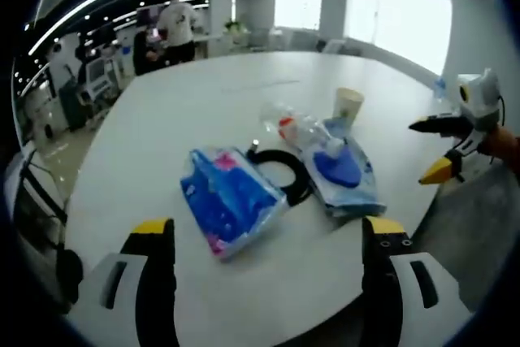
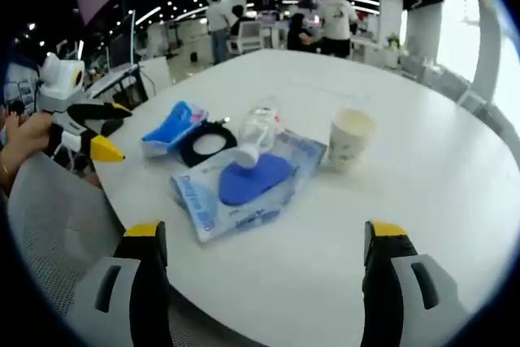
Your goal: Arrange the tabletop items into an orderly group along one side of the table until the central work area is clear of visible clutter.
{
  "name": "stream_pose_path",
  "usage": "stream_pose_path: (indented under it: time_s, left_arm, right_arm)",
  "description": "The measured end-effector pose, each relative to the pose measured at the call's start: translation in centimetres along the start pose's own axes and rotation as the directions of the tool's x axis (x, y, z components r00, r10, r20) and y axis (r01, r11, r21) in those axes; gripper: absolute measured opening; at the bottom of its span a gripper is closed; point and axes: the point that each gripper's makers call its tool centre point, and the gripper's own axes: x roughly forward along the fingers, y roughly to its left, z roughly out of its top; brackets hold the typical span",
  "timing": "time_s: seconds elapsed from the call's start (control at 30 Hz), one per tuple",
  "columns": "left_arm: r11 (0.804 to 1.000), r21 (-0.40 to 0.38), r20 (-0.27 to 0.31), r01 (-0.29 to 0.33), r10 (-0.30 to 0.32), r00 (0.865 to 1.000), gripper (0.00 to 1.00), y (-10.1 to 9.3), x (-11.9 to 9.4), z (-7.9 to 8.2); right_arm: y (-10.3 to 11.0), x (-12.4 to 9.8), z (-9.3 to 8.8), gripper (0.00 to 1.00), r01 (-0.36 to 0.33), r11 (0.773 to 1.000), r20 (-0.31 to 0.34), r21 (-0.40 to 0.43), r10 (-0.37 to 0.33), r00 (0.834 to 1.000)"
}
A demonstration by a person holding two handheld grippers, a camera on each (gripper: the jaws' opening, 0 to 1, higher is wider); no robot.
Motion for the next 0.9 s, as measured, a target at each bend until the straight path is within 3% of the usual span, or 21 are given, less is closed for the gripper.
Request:
stream_pose_path:
  time_s: [0.9]
  left_arm:
    - [1.0, 0.002, -0.014, 0.0, 0.0, 1.0, 0.92, -0.04, -0.04, -0.33]
  right_arm:
    - [0.15, 0.09, -0.43, 0.99, -0.003, 1.0, -0.021, -0.02, 0.003, 1.0]
